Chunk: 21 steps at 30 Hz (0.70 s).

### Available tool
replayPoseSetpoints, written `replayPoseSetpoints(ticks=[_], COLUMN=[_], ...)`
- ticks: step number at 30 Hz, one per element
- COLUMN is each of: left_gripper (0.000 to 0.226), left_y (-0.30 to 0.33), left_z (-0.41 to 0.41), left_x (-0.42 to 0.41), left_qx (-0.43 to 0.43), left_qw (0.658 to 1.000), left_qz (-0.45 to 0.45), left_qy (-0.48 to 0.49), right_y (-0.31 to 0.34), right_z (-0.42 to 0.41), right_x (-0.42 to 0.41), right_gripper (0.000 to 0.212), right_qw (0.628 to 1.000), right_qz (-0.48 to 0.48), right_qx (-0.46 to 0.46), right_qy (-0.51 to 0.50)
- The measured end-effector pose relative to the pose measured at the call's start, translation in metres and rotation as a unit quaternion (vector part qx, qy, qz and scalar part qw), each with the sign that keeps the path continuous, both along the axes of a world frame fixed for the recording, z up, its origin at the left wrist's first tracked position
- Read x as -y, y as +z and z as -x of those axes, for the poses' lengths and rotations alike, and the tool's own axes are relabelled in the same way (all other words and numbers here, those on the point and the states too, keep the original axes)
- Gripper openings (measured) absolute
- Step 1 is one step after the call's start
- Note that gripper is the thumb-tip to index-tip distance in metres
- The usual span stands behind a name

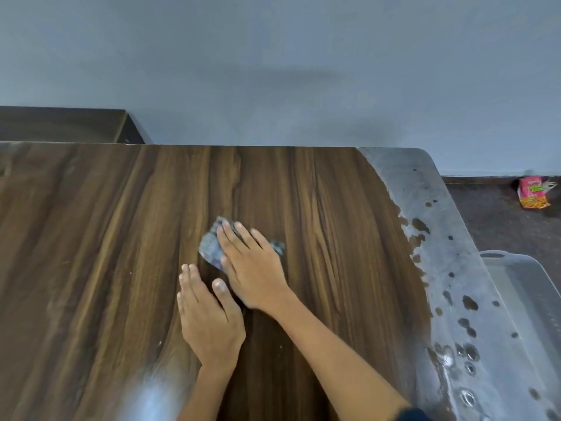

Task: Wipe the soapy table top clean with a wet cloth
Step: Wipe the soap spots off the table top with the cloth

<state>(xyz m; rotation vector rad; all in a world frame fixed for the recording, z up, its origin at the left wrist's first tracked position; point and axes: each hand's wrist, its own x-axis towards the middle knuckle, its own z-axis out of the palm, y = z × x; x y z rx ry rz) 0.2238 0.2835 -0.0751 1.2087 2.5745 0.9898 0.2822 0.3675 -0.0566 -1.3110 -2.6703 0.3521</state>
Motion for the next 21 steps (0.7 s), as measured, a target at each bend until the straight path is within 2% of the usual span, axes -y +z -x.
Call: replayPoseSetpoints(ticks=[3, 6, 8, 11, 14, 17, 19, 21], left_gripper=[0.06, 0.059, 0.057, 0.052, 0.05, 0.051, 0.051, 0.052], left_y=[-0.001, 0.002, 0.004, 0.008, 0.011, 0.009, 0.007, 0.006], left_z=[0.003, 0.003, 0.003, 0.006, 0.011, 0.016, 0.02, 0.023], left_x=[0.007, 0.006, 0.007, 0.012, 0.021, 0.034, 0.046, 0.056], left_qx=[-0.007, 0.003, 0.032, 0.117, 0.138, 0.136, 0.114, 0.097], left_qw=[1.0, 1.0, 0.999, 0.983, 0.968, 0.967, 0.971, 0.975], left_qz=[0.009, 0.002, -0.037, -0.143, -0.209, -0.215, -0.211, -0.197], left_qy=[-0.024, -0.026, -0.022, -0.013, 0.011, 0.025, 0.025, 0.019], right_y=[0.002, 0.005, 0.008, 0.011, 0.012, 0.008, 0.003, 0.004], right_z=[-0.059, -0.122, -0.138, -0.097, -0.016, 0.056, 0.069, 0.051], right_x=[0.039, 0.007, -0.037, -0.088, -0.087, -0.03, 0.013, 0.044], right_gripper=[0.049, 0.05, 0.051, 0.054, 0.057, 0.054, 0.05, 0.047], right_qw=[0.997, 0.968, 0.942, 0.936, 0.968, 0.998, 0.993, 0.985], right_qz=[-0.022, -0.018, -0.005, 0.005, -0.014, -0.042, -0.033, -0.012], right_qx=[0.03, 0.037, 0.05, 0.037, 0.018, 0.023, 0.036, 0.031], right_qy=[-0.064, -0.249, -0.332, -0.35, -0.251, -0.03, 0.104, 0.167])
